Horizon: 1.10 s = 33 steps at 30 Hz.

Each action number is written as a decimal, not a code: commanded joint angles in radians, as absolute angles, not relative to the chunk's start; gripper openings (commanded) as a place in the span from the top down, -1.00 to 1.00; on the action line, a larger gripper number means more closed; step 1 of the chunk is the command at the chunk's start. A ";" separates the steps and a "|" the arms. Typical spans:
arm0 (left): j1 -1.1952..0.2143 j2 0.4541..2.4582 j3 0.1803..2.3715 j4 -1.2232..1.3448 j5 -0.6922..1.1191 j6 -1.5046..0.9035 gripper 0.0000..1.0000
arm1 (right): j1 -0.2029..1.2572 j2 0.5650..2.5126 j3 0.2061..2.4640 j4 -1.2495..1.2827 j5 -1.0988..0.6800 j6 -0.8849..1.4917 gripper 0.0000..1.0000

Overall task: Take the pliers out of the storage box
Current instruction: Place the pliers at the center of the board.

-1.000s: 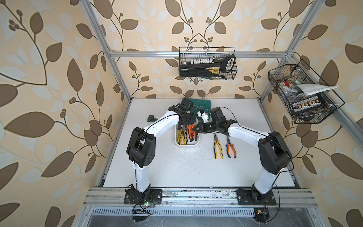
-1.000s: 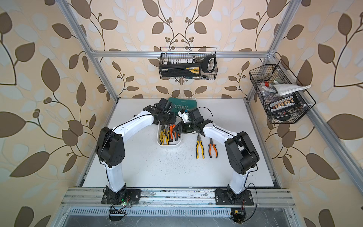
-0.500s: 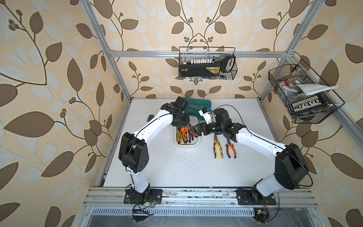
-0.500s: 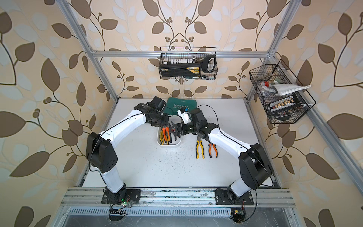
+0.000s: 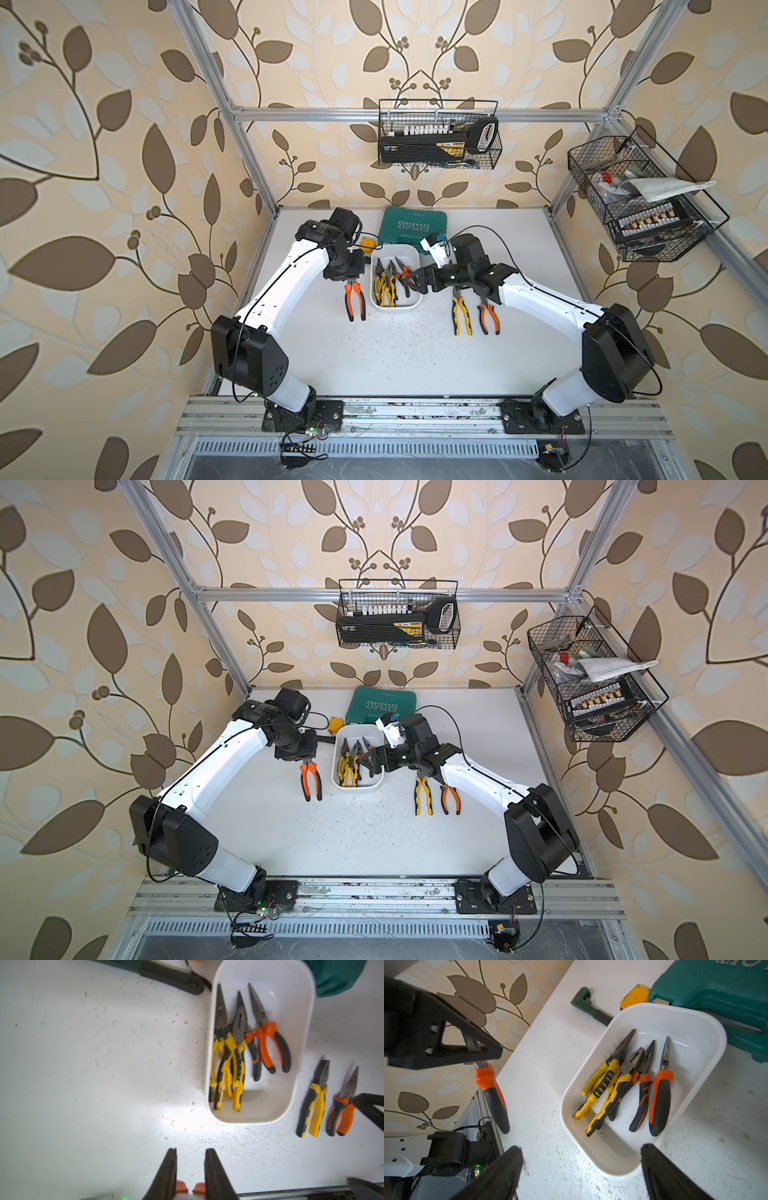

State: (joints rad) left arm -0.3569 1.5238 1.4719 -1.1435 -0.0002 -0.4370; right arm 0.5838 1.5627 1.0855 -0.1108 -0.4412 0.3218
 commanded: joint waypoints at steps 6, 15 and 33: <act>-0.283 1.589 1.406 -1.064 -0.062 -0.259 0.95 | 0.646 1.571 1.087 -0.122 -0.442 0.244 -0.99; -0.261 1.794 1.419 -1.016 -0.042 -0.240 0.94 | 0.663 1.588 1.109 -0.152 -0.426 0.229 -0.99; -0.241 2.004 1.459 -0.920 -0.003 -0.286 0.37 | 0.663 1.578 1.104 -0.163 -0.405 0.227 -0.99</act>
